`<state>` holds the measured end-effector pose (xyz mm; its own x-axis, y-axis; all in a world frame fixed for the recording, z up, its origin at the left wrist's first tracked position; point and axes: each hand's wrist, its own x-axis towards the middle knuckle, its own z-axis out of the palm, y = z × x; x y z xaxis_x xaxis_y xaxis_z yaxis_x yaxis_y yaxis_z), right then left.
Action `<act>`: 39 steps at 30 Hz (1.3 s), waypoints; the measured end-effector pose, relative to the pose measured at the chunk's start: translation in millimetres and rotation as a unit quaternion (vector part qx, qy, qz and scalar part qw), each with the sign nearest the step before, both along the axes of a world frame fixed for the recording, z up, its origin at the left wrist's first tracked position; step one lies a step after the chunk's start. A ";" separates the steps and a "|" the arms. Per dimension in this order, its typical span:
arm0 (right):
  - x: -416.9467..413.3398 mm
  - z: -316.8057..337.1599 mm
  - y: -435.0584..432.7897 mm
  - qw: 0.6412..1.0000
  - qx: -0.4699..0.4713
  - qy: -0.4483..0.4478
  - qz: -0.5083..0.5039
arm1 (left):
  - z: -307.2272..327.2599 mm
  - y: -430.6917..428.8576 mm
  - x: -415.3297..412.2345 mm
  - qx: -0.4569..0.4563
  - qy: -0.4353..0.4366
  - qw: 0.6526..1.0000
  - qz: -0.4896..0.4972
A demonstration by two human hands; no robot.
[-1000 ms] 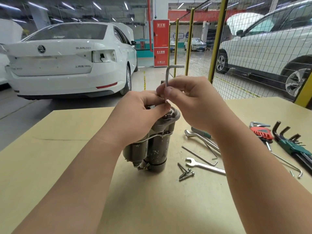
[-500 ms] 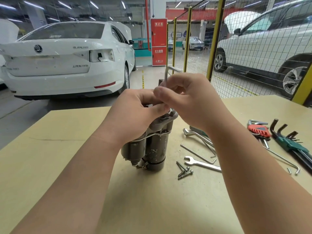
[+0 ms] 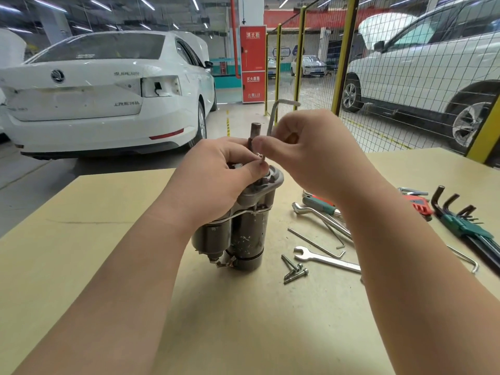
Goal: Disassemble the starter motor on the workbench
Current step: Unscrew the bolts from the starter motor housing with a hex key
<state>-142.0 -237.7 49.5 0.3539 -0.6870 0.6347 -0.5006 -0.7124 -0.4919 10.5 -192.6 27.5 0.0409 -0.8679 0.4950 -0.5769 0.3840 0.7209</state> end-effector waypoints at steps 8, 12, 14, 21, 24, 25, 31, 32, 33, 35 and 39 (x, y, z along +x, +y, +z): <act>1.5 0.4 3.2 0.999 0.020 -0.002 0.050 | 0.3 2.2 -0.9 0.003 0.018 0.999 -0.031; 1.5 -0.3 2.5 0.999 0.014 -0.018 0.032 | 0.6 2.6 -1.5 -0.020 0.001 1.000 -0.007; 0.9 -0.5 1.4 0.999 0.016 -0.028 0.025 | -0.6 0.9 -2.2 -0.015 0.006 1.000 0.008; 0.9 2.1 6.6 0.996 0.029 0.013 0.079 | 0.6 2.5 1.4 -0.009 -0.019 0.999 -0.024; 2.5 0.1 4.5 0.999 0.007 -0.029 0.045 | -2.3 -0.1 -1.7 -0.016 0.002 0.999 0.043; 1.7 0.4 3.5 0.999 0.006 -0.034 0.037 | -3.1 -0.4 -2.2 -0.009 0.006 0.998 0.054; -0.6 2.0 4.5 0.997 0.010 -0.026 0.066 | 1.9 5.3 -1.4 -0.001 0.013 1.000 -0.019; 0.1 1.4 4.7 0.998 0.006 -0.024 0.061 | 1.6 4.7 -1.0 -0.004 0.009 1.000 -0.011; 0.8 0.7 4.2 0.999 0.003 -0.024 0.045 | 1.4 4.0 -1.8 -0.002 0.010 1.000 0.005; 0.5 0.5 1.3 1.000 0.002 -0.029 0.010 | -0.3 1.7 -2.3 0.005 0.013 0.999 0.038; -0.1 0.9 0.5 1.000 -0.005 -0.017 0.002 | -1.3 1.5 -1.7 0.010 0.016 0.999 0.031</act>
